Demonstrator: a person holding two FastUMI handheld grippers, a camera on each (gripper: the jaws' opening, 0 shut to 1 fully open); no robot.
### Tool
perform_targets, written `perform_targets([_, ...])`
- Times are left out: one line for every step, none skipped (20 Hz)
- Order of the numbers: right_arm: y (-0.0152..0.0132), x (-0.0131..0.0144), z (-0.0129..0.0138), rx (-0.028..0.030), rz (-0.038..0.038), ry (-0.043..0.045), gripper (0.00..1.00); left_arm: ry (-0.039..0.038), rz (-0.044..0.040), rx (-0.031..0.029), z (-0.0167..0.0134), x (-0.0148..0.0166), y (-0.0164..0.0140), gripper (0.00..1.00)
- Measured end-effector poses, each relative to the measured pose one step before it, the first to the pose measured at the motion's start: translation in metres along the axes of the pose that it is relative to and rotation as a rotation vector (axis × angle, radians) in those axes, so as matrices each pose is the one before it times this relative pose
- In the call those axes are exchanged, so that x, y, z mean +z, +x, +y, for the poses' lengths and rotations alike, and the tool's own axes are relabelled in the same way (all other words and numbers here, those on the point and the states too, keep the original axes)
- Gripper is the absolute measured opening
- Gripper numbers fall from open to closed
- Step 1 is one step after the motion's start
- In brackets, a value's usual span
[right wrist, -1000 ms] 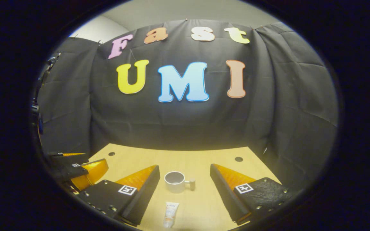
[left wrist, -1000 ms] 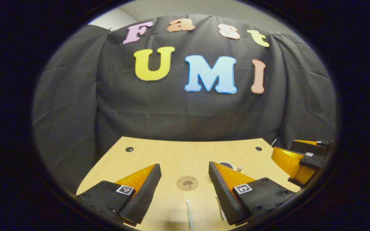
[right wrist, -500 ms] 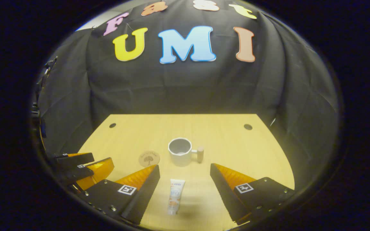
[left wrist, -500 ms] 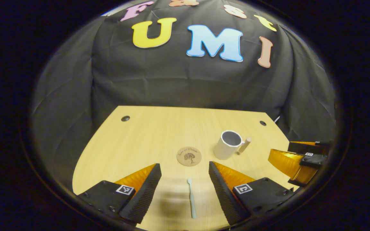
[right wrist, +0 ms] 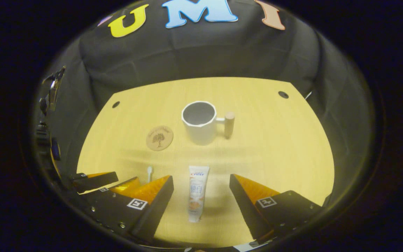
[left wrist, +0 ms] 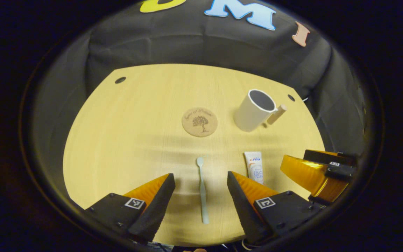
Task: Put the toothbrush and toothpaste on the desktop into the cup, then pick up the cup and place it on the coaster on the desktop.
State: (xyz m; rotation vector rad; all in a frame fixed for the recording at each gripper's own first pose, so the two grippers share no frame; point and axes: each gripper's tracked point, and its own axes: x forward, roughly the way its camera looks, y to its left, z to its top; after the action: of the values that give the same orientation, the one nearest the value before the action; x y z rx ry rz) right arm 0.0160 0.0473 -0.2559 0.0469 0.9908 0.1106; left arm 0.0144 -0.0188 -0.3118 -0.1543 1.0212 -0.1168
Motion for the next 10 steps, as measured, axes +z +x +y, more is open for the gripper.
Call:
perform_targets([0.01154, -0.0089, -0.00056, -0.0032, 0.03829, -0.00795, 0.98, -0.00091, 0.03689, -0.00256, 0.00018, -0.00656, 0.00923, 0.99])
perform_targets([0.00783, -0.00498, 0.0007, -0.00096, 0.03068, -0.00264, 0.98, -0.00105, 0.03239, 0.00513, 0.00068, -0.00842, 0.0089, 0.99])
perform_targets([0.00785, -0.00458, 0.00006, -0.00267, 0.0314, -0.00036, 0.97, 0.0028, 0.02856, 0.00431, 0.00087, -0.00531, 0.00805, 0.99])
perform_targets([0.00804, -0.00496, -0.00089, -0.0053, 0.02504, -0.00197, 0.98, 0.00501, 0.02606, 0.00929, 0.00064, -0.00443, 0.00783, 0.99])
perform_targets([0.00536, -0.00219, -0.00127, -0.00642, 0.02198, -0.00304, 0.98, 0.00229, 0.02548, 0.00359, 0.0005, -0.004, 0.00488, 0.99])
perform_targets([0.00563, -0.00102, -0.00086, -0.00572, 0.01154, -0.00374, 0.98, -0.00015, 0.02128, 0.00498, 0.0011, -0.00314, 0.00494, 0.99])
perform_targets([0.00318, -0.00069, -0.00097, -0.00458, 0.01856, -0.00174, 0.98, -0.00542, 0.01961, 0.01371, 0.00251, -0.00296, 0.0035, 1.0])
perform_targets([0.00377, -0.00304, 0.00062, 0.00226, 0.02308, 0.00211, 0.98, -0.00848, 0.01446, 0.00549, 0.00059, -0.00282, 0.0045, 0.99])
perform_targets([0.00223, -0.00204, -0.00063, -0.00173, 0.01895, 0.00385, 0.98, -0.00885, 0.015, 0.00614, 0.00001, -0.00258, 0.00278, 1.0])
perform_targets([0.00411, -0.00232, -0.00124, -0.00652, 0.02422, -0.00074, 0.98, -0.00517, 0.01638, 0.00543, 0.0003, -0.00306, 0.00295, 0.99])
